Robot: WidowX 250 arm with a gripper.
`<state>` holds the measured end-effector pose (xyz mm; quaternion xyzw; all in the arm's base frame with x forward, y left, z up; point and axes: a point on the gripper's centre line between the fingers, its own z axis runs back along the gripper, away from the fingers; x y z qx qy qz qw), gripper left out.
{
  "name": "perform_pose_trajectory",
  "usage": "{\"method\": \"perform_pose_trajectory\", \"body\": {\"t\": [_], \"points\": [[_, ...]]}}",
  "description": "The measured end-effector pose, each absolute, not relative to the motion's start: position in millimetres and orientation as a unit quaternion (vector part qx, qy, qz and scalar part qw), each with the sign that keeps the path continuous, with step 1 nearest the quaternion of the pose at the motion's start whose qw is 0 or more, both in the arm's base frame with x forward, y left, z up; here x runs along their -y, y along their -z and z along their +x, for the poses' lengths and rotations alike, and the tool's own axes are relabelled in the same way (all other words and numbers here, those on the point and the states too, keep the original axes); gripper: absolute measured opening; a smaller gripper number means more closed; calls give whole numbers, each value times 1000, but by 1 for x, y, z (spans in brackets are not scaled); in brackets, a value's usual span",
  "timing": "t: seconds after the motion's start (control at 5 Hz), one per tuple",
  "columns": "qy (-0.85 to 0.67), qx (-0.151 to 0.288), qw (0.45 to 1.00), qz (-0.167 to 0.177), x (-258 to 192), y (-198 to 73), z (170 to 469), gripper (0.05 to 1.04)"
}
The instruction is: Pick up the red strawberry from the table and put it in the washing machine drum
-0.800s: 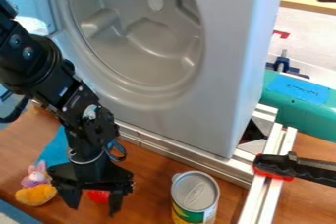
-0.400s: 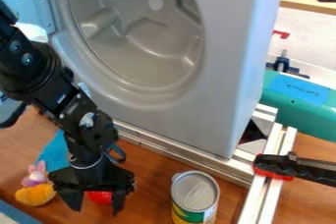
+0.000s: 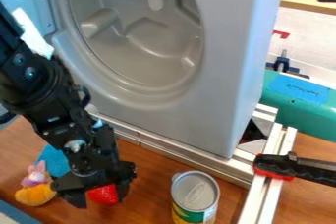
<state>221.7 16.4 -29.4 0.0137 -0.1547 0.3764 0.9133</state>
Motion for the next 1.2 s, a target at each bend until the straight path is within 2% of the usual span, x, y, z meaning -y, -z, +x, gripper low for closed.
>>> {"method": "perform_pose_trajectory", "body": {"t": [0.4, 0.8, 1.0, 1.2], "points": [[-403, 146, 903, 26, -20, 35, 235, 1001], [-440, 128, 889, 28, -19, 55, 247, 1000], [-455, 109, 883, 46, -22, 73, 248, 947], [-461, 115, 878, 56, -26, 74, 258, 754]]}}
